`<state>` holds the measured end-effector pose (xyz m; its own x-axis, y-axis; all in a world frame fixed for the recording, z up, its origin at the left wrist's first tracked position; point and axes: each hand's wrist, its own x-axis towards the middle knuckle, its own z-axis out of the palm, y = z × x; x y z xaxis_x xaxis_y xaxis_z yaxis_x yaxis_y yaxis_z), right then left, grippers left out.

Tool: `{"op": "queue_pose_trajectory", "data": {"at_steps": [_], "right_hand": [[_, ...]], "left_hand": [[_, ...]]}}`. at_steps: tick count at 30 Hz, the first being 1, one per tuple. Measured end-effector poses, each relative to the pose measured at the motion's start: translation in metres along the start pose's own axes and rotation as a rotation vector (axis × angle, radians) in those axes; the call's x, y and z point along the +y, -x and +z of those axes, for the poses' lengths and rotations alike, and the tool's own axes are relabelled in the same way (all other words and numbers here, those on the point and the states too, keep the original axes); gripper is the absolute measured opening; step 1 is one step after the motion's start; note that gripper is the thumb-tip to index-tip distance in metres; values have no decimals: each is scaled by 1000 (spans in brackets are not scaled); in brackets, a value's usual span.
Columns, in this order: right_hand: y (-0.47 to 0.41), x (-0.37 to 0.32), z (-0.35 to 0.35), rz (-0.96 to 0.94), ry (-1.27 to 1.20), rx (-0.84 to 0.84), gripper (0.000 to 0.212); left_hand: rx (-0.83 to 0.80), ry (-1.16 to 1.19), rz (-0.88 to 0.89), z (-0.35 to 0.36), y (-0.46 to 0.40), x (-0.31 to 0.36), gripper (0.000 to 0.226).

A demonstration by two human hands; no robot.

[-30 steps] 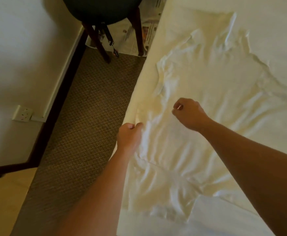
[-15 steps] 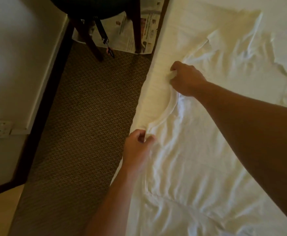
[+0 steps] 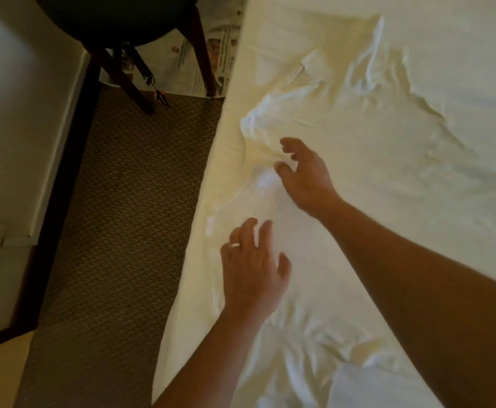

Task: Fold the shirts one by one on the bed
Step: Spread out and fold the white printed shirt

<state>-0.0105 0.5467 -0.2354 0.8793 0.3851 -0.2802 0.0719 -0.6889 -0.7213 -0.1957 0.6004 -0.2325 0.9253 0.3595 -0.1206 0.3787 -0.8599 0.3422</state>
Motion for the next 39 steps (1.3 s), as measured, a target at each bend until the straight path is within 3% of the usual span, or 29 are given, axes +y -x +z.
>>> {"op": "queue_pose_trajectory", "data": {"at_steps": [3,5,10,14,17,22,29,32,39], "right_hand": [[85,47,-7,18,64,55,38],[148,83,-14,-19,194,61,37],[296,183,-70,41,383,-33,40],[364,248,-121,146,618,-166,50],[383,279,-149,202,768,-183,54],[382,305,-177,158,862,-104,36],[393,325,-192,79,878,-79,24],[398,327,-194,118,892,-127,26],[393,316,-195,295,977,-181,32]], "left_hand": [[-266,-108,296,22,37,27,62],[-338,-189,381,33,57,25,63],[-356,-330,250,36,84,39,72],[-383,-404,307,39,106,85,67],[-481,-397,361,53,120,121,63],[-561,-448,392,67,128,148,58],[-379,-527,558,72,145,132,26],[-381,-512,615,66,148,126,17],[-421,-561,481,58,146,117,45]]}}
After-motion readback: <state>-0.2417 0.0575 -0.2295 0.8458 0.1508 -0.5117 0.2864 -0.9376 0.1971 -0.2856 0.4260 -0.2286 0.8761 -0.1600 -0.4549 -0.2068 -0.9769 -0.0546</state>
